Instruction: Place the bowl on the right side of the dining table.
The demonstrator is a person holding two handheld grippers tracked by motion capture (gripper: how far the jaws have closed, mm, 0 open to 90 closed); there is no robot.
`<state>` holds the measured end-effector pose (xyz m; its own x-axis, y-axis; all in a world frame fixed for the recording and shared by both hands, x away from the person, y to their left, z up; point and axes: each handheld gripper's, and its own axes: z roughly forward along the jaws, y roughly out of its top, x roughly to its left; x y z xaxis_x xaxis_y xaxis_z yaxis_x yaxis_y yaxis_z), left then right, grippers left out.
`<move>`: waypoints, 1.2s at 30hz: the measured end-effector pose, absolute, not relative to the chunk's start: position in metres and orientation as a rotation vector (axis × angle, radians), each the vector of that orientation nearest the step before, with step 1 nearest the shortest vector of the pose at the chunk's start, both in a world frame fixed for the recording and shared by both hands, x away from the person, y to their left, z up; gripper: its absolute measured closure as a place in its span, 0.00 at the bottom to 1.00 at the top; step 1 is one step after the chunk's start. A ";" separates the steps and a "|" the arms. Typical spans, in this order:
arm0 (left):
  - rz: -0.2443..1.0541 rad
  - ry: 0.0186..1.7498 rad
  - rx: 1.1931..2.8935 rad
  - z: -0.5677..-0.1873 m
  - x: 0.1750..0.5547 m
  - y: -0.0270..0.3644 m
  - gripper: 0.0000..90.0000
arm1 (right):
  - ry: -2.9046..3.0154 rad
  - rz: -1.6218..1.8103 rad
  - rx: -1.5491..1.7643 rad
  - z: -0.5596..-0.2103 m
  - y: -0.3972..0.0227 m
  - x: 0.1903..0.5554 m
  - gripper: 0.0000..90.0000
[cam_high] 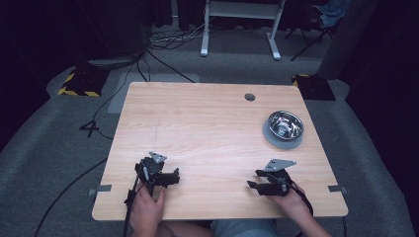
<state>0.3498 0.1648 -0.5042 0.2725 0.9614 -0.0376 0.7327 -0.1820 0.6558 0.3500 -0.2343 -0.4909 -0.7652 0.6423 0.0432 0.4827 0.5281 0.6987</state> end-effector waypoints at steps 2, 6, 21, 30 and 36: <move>0.526 1.521 1.982 -0.504 0.350 0.165 0.00 | 2.546 1.061 0.953 -0.491 -0.234 0.349 0.47; 0.526 1.520 1.982 -0.504 0.350 0.165 0.00 | 2.540 1.077 0.935 -0.493 -0.234 0.347 0.46; 0.526 1.521 1.982 -0.504 0.350 0.165 0.00 | 2.501 1.081 0.880 -0.500 -0.232 0.339 0.42; 0.526 1.521 1.982 -0.504 0.350 0.165 0.00 | 2.487 1.123 0.848 -0.504 -0.234 0.337 0.34; 0.532 1.520 1.981 -0.504 0.350 0.165 0.00 | 2.497 1.121 0.844 -0.504 -0.233 0.336 0.30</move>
<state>0.3499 0.1648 -0.5043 0.2714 0.9619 -0.0341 0.7306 -0.1828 0.6579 0.3364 -0.2329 -0.5039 -0.7914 0.6112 -0.0124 0.3967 0.5289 0.7502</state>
